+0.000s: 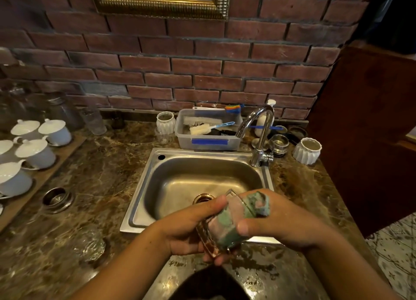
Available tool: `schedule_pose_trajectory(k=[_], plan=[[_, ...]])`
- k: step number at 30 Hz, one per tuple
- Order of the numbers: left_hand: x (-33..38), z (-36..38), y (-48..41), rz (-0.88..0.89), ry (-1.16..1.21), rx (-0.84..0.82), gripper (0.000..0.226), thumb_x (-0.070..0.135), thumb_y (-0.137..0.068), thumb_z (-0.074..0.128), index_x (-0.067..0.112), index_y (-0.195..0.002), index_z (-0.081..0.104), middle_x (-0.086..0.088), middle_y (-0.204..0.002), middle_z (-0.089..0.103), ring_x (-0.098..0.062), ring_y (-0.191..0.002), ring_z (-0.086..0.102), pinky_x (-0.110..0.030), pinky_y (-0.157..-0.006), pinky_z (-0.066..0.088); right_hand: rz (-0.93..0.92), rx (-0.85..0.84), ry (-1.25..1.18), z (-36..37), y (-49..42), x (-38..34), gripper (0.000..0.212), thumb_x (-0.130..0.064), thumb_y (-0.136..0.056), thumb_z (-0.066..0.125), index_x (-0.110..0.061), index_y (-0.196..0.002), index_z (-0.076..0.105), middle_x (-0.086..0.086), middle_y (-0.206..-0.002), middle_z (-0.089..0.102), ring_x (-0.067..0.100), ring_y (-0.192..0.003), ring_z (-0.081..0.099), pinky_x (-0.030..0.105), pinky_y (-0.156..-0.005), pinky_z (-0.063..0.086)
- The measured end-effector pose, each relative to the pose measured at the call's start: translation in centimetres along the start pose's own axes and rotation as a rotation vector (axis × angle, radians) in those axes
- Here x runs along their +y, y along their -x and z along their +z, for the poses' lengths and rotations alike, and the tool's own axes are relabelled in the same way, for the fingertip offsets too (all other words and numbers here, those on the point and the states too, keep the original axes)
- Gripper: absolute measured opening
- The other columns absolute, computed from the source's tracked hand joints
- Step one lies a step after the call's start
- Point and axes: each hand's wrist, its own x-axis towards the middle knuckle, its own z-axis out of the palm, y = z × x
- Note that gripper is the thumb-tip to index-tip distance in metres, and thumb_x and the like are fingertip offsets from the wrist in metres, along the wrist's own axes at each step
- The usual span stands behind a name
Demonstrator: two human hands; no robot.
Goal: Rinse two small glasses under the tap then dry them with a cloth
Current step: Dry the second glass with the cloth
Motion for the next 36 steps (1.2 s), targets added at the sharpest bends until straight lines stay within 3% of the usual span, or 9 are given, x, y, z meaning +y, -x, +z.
schedule_pose_trajectory(k=[4,8,11,15,22,26,29,32,36], plan=[[-2.1,-1.6,0.2,0.072,0.134,0.007,0.077,0.070,-0.079,0.068,0.009,-0.126,0.063,-0.017,-0.094,0.071,-0.021,-0.066,0.072,-0.022,-0.048,0.053,-0.035,0.253,-0.370,0.0,-0.1,1.2,0.051,-0.015,-0.064,0.091,-0.001,-0.109,0.073,0.023,-0.110,0.072,0.032,-0.100,0.072,0.036,-0.083,0.061],[-3.6,-1.3,0.3,0.191,0.221,0.276,0.079,0.067,-0.066,0.081,0.011,-0.121,0.068,-0.024,-0.098,0.071,-0.031,-0.070,0.072,-0.030,-0.052,0.056,-0.126,0.594,-0.657,1.1,-2.0,3.0,0.042,-0.008,-0.085,0.064,-0.001,-0.126,0.060,0.024,-0.122,0.069,0.036,-0.113,0.068,0.043,-0.093,0.057],[-4.3,-0.9,0.1,0.281,0.290,0.524,0.071,0.051,-0.074,0.081,0.008,-0.127,0.064,-0.025,-0.110,0.072,-0.033,-0.088,0.073,-0.040,-0.070,0.062,-0.205,0.790,-0.712,1.9,-2.8,3.8,0.035,-0.008,-0.092,0.055,-0.005,-0.127,0.060,0.019,-0.122,0.070,0.033,-0.114,0.068,0.045,-0.097,0.054],[-5.1,-0.6,-0.1,0.393,0.159,0.739,0.066,0.027,-0.062,0.088,0.021,-0.124,0.066,-0.007,-0.115,0.075,-0.022,-0.099,0.073,-0.033,-0.077,0.059,-0.076,0.993,-0.569,2.5,-3.0,5.4,0.027,-0.011,-0.095,0.057,-0.007,-0.121,0.063,0.017,-0.117,0.072,0.033,-0.109,0.069,0.050,-0.103,0.050],[-6.8,-1.7,0.2,0.518,-0.546,0.930,0.080,0.008,-0.065,0.093,0.032,-0.128,0.051,0.015,-0.124,0.063,0.007,-0.111,0.061,-0.006,-0.087,0.046,0.021,0.924,-0.602,4.6,-3.5,7.3,0.027,-0.005,-0.099,0.052,-0.005,-0.123,0.062,0.019,-0.115,0.073,0.032,-0.107,0.071,0.048,-0.097,0.053],[-8.7,-3.6,0.7,0.506,-0.645,0.928,0.088,0.028,-0.058,0.094,0.043,-0.131,0.048,0.010,-0.134,0.055,-0.003,-0.123,0.056,-0.020,-0.102,0.046,0.059,0.815,-0.561,5.3,-3.8,7.6,0.022,-0.002,-0.099,0.052,-0.006,-0.116,0.066,0.019,-0.105,0.076,0.032,-0.095,0.075,0.042,-0.074,0.062],[-10.2,-5.0,1.3,0.463,-0.657,0.939,0.092,0.027,-0.056,0.095,0.038,-0.135,0.048,0.009,-0.135,0.056,-0.007,-0.127,0.055,-0.029,-0.107,0.046,0.114,0.752,-0.471,6.1,-4.4,8.2,0.025,0.001,-0.098,0.051,-0.008,-0.113,0.068,0.017,-0.106,0.076,0.031,-0.098,0.074,0.044,-0.083,0.060],[-11.3,-6.2,2.3,0.422,-0.635,0.944,0.091,0.015,-0.057,0.097,0.035,-0.133,0.050,0.011,-0.131,0.061,-0.002,-0.122,0.058,-0.021,-0.103,0.047,0.156,0.733,-0.455,7.0,-5.5,9.3,0.026,0.003,-0.097,0.050,-0.006,-0.112,0.069,0.017,-0.105,0.077,0.031,-0.098,0.074,0.046,-0.089,0.057],[-13.1,-8.2,4.0,0.336,-0.578,0.991,0.090,0.021,-0.053,0.097,0.048,-0.126,0.052,0.022,-0.124,0.063,0.006,-0.119,0.057,-0.027,-0.103,0.050,0.224,0.713,-0.518,8.6,-7.6,11.5,0.026,0.003,-0.098,0.049,-0.001,-0.116,0.067,0.019,-0.107,0.076,0.034,-0.101,0.073,0.046,-0.090,0.056]])
